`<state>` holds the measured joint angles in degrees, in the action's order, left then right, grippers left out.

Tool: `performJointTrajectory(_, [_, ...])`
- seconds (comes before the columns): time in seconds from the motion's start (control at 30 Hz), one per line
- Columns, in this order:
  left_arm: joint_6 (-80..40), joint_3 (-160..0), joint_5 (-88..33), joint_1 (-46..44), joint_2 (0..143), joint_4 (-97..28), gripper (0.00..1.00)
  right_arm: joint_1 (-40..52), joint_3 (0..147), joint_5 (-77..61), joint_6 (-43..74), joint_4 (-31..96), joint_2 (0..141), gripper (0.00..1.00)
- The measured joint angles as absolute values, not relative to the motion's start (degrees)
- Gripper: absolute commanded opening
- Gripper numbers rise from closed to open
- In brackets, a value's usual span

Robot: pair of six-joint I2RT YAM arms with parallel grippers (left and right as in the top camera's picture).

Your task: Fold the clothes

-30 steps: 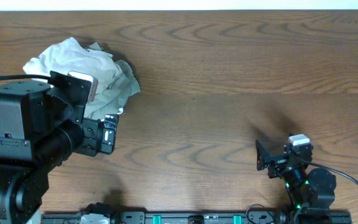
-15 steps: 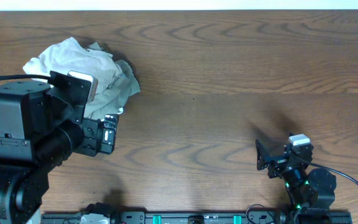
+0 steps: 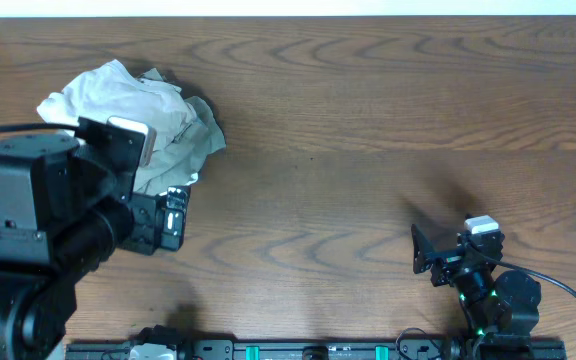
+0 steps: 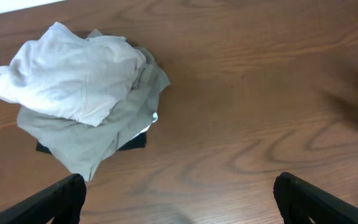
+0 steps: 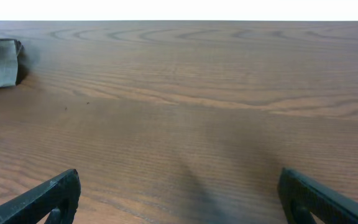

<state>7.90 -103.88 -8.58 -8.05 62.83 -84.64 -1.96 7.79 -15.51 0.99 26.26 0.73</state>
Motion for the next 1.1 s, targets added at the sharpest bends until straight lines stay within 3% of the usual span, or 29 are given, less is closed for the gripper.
performJointTrajectory(0.23, [5.45, -103.61, -8.58, -8.03, 60.03, -90.83, 0.98, -1.96, 7.79, -15.51, 0.97, 26.26, 0.73, 0.99])
performJointTrajectory(0.63, [9.08, -89.27, -8.58, 1.10, 34.74, -70.78, 0.98, -1.96, 7.75, -15.53, 0.97, 26.26, 0.71, 0.99])
performJointTrajectory(1.1, [10.39, -47.90, -8.93, 3.64, 7.97, -42.35, 0.98, -1.96, 7.68, -15.53, 0.97, 26.22, 0.73, 0.99])
